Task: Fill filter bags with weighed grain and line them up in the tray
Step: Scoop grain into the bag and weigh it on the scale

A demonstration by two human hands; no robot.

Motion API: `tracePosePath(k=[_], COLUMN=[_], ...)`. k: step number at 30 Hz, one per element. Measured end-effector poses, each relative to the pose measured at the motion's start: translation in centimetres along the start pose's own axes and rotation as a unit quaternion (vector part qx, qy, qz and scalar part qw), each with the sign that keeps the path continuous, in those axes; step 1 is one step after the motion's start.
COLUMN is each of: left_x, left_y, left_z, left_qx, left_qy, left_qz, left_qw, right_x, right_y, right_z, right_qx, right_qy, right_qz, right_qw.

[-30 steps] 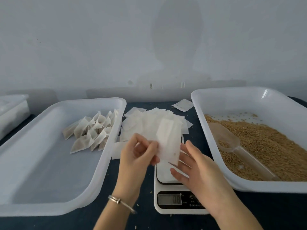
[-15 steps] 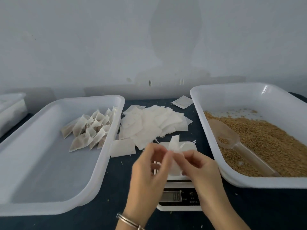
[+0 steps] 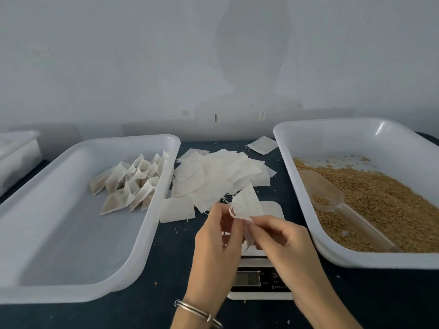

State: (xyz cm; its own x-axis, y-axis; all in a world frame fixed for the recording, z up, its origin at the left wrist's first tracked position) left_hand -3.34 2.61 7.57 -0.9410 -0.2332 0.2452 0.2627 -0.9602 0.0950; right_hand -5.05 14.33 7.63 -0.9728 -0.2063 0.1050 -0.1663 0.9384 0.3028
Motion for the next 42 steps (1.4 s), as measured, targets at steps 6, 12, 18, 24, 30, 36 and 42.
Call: tracePosePath(k=[6, 12, 18, 24, 30, 36, 42], left_x=[-0.4, -1.1, -1.3, -0.9, -0.8, -0.1, 0.3], left_y=[0.2, -0.2, 0.1, 0.6, 0.7, -1.1, -1.5], left_z=[0.0, 0.9, 1.6, 1.6, 2.1, 0.8, 0.2], left_qx=[0.11, 0.22, 0.218, 0.192, 0.162, 0.26, 0.227], left_qy=[-0.026, -0.104, -0.131, -0.108, -0.153, -0.107, -0.151], left_qz=[0.012, -0.007, -0.03, -0.02, -0.221, -0.192, -0.186], left_qw=[0.994, 0.97, 0.967, 0.975, 0.95, 0.94, 0.944], right_x=[-0.2, -0.3, -0.4, -0.2, -0.1, 0.1, 0.5], right_y=[0.4, 0.7, 0.8, 1.4, 1.6, 1.5, 2.6], right_z=[0.3, -0.2, -0.9, -1.2, -1.6, -2.4, -3.0], right_qx=[-0.146, -0.265, -0.23, -0.37, -0.295, -0.241, -0.363], right_qy=[0.038, 0.12, 0.183, 0.179, 0.117, 0.088, 0.113], right_qz=[0.102, 0.163, 0.053, 0.034, -0.056, -0.112, -0.06], right_qw=[0.983, 0.943, 0.954, 0.911, 0.947, 0.96, 0.923])
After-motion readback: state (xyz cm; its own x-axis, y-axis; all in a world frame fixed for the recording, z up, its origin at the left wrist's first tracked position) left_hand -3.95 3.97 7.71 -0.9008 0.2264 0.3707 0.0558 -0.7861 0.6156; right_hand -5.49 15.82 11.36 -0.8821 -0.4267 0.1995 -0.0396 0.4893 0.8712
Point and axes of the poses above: each hand's wrist, its own x-axis towards the middle knuckle, its own y-axis out of the back of the hand, z = x × y, the point moved 3 cm from there along x, towards the middle knuckle, and after that the axes turned 13 degrees about -x, right-handed, at the moved point
